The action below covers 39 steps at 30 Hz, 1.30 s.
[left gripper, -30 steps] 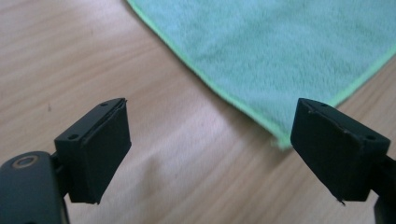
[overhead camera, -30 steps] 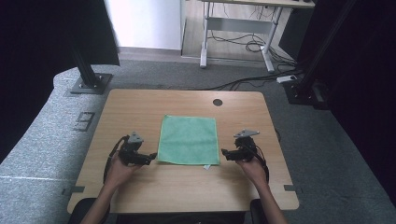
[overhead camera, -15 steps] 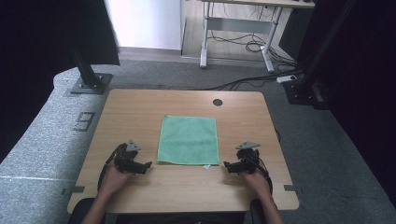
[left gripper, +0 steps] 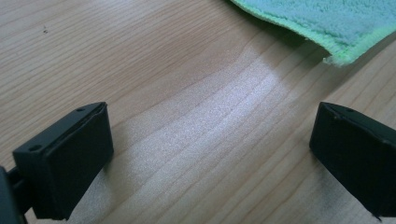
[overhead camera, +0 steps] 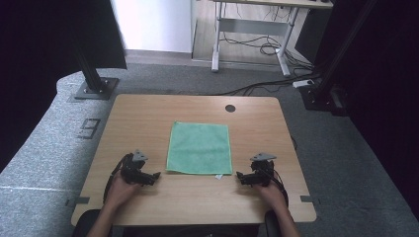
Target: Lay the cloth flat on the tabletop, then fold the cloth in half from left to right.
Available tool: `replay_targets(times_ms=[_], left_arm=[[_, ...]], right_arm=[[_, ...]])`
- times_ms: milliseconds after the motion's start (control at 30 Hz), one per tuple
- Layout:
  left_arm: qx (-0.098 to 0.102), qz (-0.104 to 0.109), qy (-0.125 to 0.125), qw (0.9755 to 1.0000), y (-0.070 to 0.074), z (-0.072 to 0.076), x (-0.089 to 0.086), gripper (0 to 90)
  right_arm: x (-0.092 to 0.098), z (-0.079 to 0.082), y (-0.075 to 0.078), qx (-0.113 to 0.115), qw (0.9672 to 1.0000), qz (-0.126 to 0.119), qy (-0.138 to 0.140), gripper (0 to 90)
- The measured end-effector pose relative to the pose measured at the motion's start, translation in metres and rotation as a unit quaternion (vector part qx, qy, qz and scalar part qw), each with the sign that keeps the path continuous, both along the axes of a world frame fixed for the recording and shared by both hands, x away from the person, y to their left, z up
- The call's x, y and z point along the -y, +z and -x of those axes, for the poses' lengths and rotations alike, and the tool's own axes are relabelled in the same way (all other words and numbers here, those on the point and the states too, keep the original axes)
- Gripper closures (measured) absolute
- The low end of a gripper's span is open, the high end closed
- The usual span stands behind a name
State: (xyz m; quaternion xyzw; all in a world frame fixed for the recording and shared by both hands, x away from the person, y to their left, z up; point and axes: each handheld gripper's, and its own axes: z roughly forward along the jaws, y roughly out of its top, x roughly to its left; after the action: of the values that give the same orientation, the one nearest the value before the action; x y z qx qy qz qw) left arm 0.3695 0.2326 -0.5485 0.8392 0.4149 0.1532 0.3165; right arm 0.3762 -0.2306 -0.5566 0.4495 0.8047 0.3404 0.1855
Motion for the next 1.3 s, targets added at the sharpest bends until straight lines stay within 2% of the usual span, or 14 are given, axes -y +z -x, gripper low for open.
replay_targets(times_ms=[667,900,967,1067,1167,1300], left_arm=[[-0.001,0.001,-0.003,1.0,0.0,0.0,0.0,0.0],[-0.013,-0.01,-0.005,0.9998,0.003,-0.005,0.001,0.0],[-0.006,-0.019,0.0,0.9998,0.006,-0.008,0.003,0.2],[0.012,-0.021,0.003,0.9997,0.015,-0.017,0.007,0.3],[0.025,-0.009,0.004,0.9996,0.024,-0.027,0.011,0.3],[0.033,-0.001,0.0,0.9995,0.029,-0.04,0.022,0.0]], right_arm=[[-0.001,0.0,0.0,0.0,1.0,0.0,-0.002,0.0],[0.0,0.0,0.001,-0.004,1.0,0.001,0.004,0.0],[0.0,-0.001,0.001,-0.007,1.0,0.002,0.003,0.0],[-0.001,-0.001,0.002,-0.011,0.9999,0.005,0.002,0.0],[-0.001,-0.001,0.003,-0.014,0.9999,0.006,-0.002,0.8],[-0.002,-0.003,0.005,-0.019,0.9997,-0.01,-0.007,1.8]])
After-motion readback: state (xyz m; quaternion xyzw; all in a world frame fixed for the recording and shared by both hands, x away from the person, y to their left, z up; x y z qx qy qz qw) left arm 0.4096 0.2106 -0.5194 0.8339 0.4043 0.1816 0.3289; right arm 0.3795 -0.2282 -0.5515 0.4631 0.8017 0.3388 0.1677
